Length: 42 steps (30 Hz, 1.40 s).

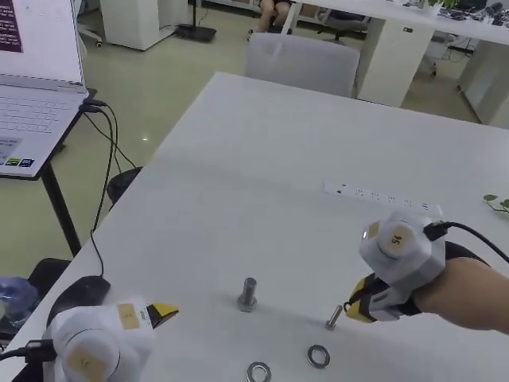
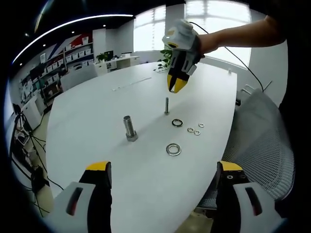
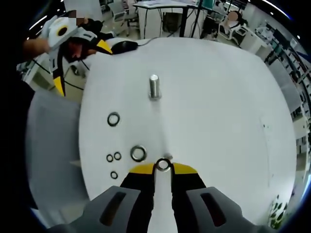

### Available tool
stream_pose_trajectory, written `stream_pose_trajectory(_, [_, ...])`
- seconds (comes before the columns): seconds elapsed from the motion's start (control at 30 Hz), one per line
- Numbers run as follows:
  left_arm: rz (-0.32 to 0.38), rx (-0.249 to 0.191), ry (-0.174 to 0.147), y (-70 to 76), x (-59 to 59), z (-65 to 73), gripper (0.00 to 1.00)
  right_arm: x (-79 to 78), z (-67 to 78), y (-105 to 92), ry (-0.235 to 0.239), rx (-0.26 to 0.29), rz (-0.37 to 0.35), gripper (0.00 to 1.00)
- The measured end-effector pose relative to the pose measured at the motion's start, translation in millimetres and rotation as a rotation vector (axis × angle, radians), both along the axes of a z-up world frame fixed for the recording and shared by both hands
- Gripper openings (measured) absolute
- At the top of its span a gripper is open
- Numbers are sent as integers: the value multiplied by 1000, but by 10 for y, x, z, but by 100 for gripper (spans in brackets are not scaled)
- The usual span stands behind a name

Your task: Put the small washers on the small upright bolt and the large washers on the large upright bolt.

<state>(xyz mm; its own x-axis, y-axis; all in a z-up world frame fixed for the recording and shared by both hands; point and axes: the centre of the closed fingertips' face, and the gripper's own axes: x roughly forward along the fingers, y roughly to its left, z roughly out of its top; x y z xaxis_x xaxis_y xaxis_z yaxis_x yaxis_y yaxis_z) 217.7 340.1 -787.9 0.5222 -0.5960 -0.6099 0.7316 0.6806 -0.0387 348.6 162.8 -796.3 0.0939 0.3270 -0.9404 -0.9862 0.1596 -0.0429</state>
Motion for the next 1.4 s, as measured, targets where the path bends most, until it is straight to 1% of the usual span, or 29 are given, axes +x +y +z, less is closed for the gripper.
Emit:
stream_pose_trajectory(0.13, [-3,5,11,-3,-7,-24,89,23,-28,9,1,-3,0,12])
stream_pose_trajectory(0.23, [2,17,2,13,17,-25,89,51,-66,19,2,-7,2,12])
stream_pose_trajectory(0.37, [3,20,2,19,33,-16,89,69,-94,26,6,-14,0,12])
stream_pose_trajectory(0.47, [4,20,1,17,38,-14,90,71,-112,37,9,-17,5,13])
stream_pose_trajectory(0.53, [4,22,7,23,31,-24,91,79,-132,40,9,-24,8,13])
stream_pose_trajectory(0.63, [9,1,-1,21,37,4,93,103,-147,41,5,-33,12,13])
stream_pose_trajectory(0.73, [9,13,7,52,25,-29,93,100,-156,50,12,-41,14,13])
stream_pose_trajectory(0.8, [12,9,13,55,17,-37,94,97,-168,46,16,-47,14,13])
stream_pose_trajectory(0.93, [11,7,9,52,18,-34,94,84,-209,30,20,-59,19,13])
stream_pose_trajectory(1.03, [18,3,18,57,15,-43,94,84,-215,35,18,-60,20,13])
stream_pose_trajectory(1.13, [19,2,10,59,18,-36,94,96,-224,44,16,-58,20,13])
stream_pose_trajectory(1.17, [25,0,21,62,11,-41,94,97,-236,41,18,-61,19,13])
stream_pose_trajectory(1.2, [45,5,54,84,-9,-69,93,99,-243,41,17,-62,21,13])
stream_pose_trajectory(1.23, [52,14,67,103,-8,-89,93,98,-253,41,19,-62,21,13])
stream_pose_trajectory(1.3, [34,6,34,85,4,-68,93,99,-260,40,18,-64,21,13])
stream_pose_trajectory(1.37, [29,3,37,76,-15,-65,92,97,-261,41,18,-63,21,13])
stream_pose_trajectory(1.4, [28,10,29,76,-11,-65,93,99,-265,41,19,-63,21,13])
